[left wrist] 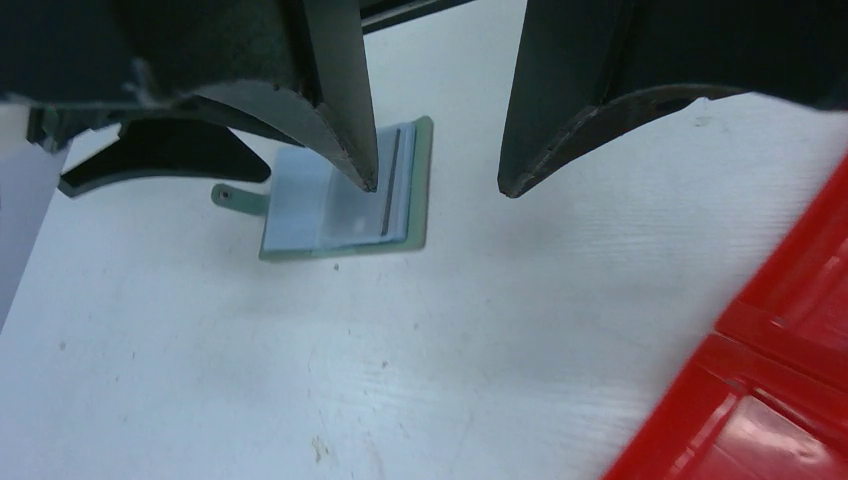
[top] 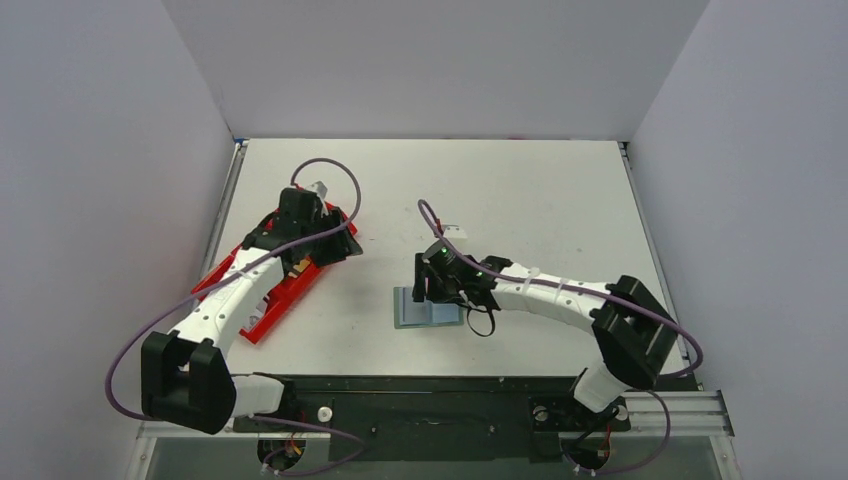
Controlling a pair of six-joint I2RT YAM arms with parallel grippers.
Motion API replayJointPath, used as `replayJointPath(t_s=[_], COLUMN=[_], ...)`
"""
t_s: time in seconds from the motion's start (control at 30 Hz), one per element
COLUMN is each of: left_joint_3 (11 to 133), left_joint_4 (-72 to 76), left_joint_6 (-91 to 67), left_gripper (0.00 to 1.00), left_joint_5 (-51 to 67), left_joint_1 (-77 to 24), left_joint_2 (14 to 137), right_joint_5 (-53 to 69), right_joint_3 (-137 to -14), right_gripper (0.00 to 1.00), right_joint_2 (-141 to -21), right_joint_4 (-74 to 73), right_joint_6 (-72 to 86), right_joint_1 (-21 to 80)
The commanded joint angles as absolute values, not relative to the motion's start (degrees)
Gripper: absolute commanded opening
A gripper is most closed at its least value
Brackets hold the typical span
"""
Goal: Take the credit cards out of the card holder
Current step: Place the credit card in the storage box, then remove the credit card from the card holder.
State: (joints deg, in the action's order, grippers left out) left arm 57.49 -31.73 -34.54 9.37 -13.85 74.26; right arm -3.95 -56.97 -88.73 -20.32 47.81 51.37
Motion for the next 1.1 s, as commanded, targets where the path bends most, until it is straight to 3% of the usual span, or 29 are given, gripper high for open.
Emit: replayJointPath(t_s=[0.0,0.47,0.77,1.07], left_joint_3=[55.37,50.37,49.30,47.90], left_joint_4=[-26.97,-22.36,-21.59,-19.57], left_joint_6=[-36.95,-39.07,-39.48,-40.86], left_gripper=[0.46,0.46,0.46,0.46], left_joint_5=[14.01,16.39,16.37,16.26], left_joint_1=[-17.10,-20.74,-22.02,-26.52], left_joint_2=[72.36,73.47,74.16,76.85], right_joint_5=[-9.71,-10.41,-10.19,-7.61], right_joint_3=[-61.40,-65.42,-64.56,-57.78], right_gripper=[0.62,0.58,0.34,0.00], right_joint_2=[-93.16,-103.17,-104.63,-103.24], right_joint_4=[-20.69,-21.42,-21.22,-15.84], right_joint_6=[49.38,50.60,50.67,51.62], right_joint_1=[53.48,55.27,55.45,53.69])
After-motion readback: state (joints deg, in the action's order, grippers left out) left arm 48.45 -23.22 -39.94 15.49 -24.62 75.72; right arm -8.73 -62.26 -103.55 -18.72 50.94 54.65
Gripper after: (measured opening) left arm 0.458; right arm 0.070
